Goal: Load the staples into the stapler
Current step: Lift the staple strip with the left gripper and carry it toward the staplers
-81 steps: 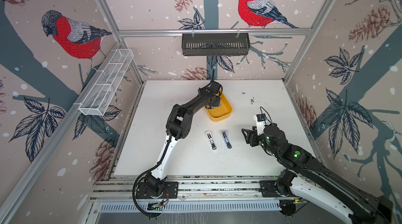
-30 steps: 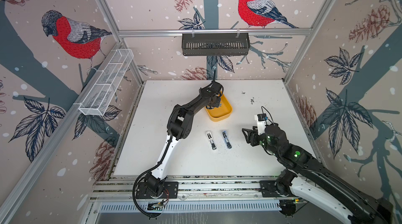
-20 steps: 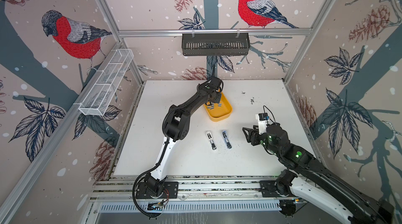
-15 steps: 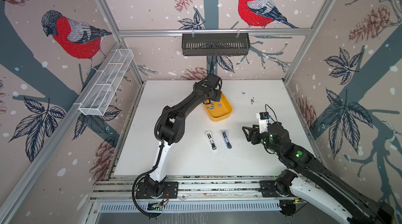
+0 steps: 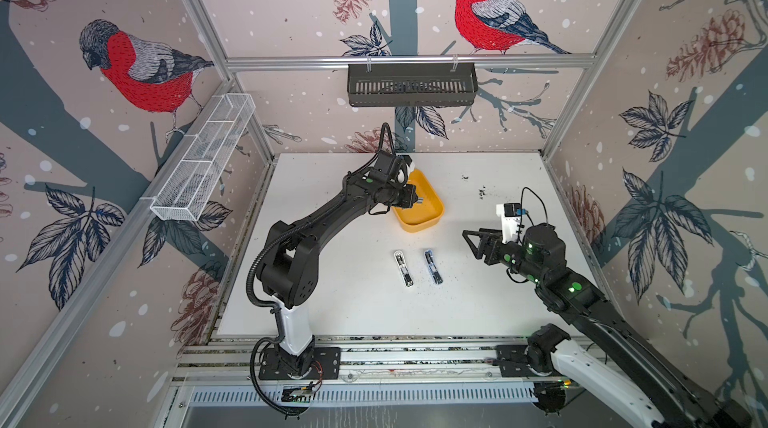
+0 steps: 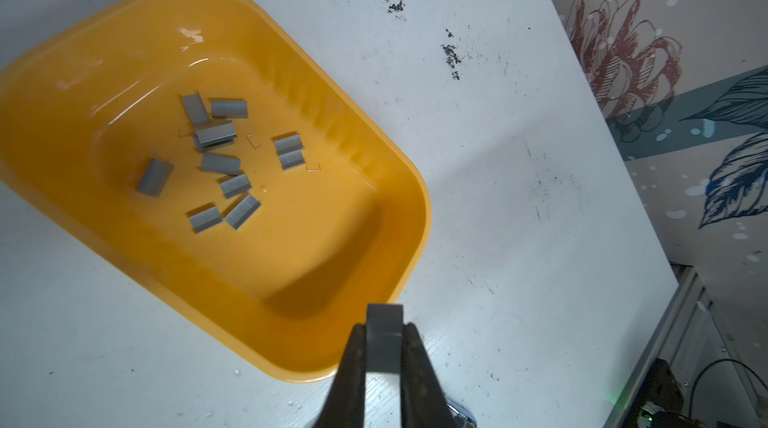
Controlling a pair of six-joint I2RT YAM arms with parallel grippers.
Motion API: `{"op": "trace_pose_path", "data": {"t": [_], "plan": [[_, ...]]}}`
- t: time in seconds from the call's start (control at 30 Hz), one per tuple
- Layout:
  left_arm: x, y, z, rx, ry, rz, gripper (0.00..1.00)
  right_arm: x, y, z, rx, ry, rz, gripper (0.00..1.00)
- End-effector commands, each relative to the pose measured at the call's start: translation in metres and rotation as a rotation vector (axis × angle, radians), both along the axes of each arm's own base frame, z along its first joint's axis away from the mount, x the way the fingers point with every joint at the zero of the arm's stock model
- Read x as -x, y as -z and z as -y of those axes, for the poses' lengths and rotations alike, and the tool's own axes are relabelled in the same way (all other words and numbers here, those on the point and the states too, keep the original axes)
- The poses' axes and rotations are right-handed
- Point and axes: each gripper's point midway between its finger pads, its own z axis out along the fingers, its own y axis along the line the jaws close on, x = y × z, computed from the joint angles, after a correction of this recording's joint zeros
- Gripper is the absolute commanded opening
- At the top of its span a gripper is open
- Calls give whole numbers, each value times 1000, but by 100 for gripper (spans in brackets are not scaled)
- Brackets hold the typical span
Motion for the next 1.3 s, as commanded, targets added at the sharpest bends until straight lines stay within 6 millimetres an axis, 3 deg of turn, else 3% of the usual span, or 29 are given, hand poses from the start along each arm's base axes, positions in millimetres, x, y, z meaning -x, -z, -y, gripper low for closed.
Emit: {"op": "trace_pose_path", "data": {"t": [0.0,0.23,0.4,0.53,0.67,0.77,1.0,1.27], "plan": [[18,-32,13,138,90,29,13,3,-20,-9,-96,-64,20,68],[66,-75,15,346,216,50,13,3,-46,-16,-262,-138,26,67],[95,-108,14,491,292,78,14,8,-79,-26,-402,-216,62,66],[108,-116,9,528,308,89,13,8,-89,-30,-430,-241,80,65],[112,-77,-8,382,217,60,13,-3,-65,-20,-295,-148,33,65],[127,-46,-22,271,149,44,13,-1,-46,-14,-200,-122,8,65],[185,23,-35,66,55,-4,14,4,-2,4,-47,-55,-46,65],[223,98,-58,-130,-76,15,13,13,13,12,-16,-36,-57,65]]}}
